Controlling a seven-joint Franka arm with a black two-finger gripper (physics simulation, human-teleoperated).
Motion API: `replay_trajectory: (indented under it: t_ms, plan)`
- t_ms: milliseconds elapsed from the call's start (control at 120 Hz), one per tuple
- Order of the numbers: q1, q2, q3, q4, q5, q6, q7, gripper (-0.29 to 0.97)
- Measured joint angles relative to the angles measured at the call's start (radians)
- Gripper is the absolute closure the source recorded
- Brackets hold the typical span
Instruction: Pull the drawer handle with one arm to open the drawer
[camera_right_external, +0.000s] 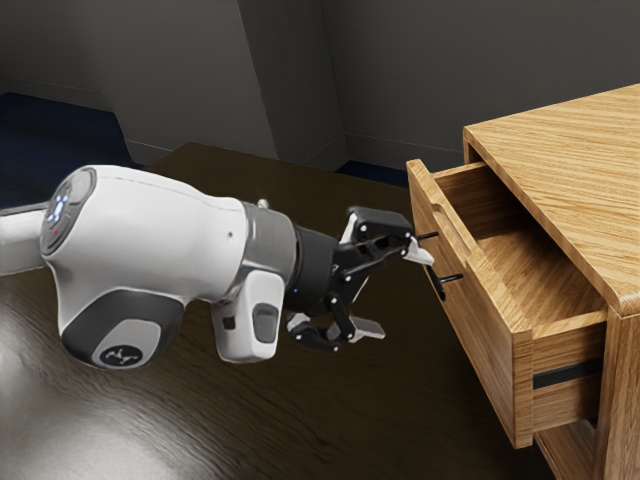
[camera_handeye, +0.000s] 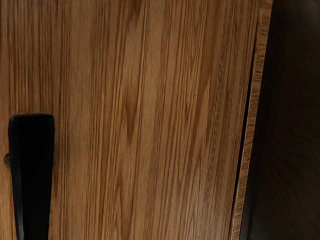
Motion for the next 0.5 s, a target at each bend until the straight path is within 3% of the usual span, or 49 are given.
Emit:
replay_trajectory:
  t_ms: [333, 500]
  plan:
    - [0.035, -0.033, -0.006, -0.034, 0.012, 0.0, -0.014, -0.01]
    - [0.118, -0.079, -0.059, -0.084, 0.011, -0.003, -0.019, 0.01]
